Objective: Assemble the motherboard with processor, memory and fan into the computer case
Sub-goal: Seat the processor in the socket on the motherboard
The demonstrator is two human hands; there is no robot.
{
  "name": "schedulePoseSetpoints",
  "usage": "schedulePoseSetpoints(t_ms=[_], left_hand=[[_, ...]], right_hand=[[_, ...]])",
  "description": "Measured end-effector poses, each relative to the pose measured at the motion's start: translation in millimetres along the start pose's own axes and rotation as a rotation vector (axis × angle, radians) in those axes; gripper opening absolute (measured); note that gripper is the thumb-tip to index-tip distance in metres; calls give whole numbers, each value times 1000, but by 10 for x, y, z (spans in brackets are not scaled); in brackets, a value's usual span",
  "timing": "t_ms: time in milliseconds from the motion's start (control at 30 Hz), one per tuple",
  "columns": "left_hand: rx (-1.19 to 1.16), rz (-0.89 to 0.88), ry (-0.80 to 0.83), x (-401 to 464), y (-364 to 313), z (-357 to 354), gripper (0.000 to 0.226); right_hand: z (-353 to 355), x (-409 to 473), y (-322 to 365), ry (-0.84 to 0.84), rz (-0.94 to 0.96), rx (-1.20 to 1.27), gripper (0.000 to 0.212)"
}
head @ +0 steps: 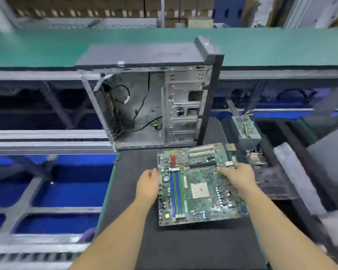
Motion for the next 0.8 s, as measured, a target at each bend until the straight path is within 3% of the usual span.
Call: schedulePoseSetpoints(t_ms=[100,233,400,467,633,800], left_hand=[[90,28,-92,132,362,294,36],[164,67,-133,204,497,377,38],[380,0,-91,256,421,284,40],[456,-20,-72,267,429,256,39],[371,25,-112,241,472,233,28],[247,121,-162,260,410,259,38]], right_hand=[[-505,-258,-265,44,-37,-29,38],[-643,-347,-229,6,127,-294,33],[-680,-335,-257,67,157,-473,29],[-697,-331,-216,80,204,-509,38],[-691,-316,-204,98,220,-549,31],[-551,-294,-256,57,162,-567,33]])
Point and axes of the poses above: each hand's wrist, its own x-axis towards the middle knuckle, its own z-axis out of the back of the hand, y = z × x, the point moved 10 cm from there along x, towards the middle knuckle, and after that the axes turned 15 degrees about -y, right-handed, at the moved point
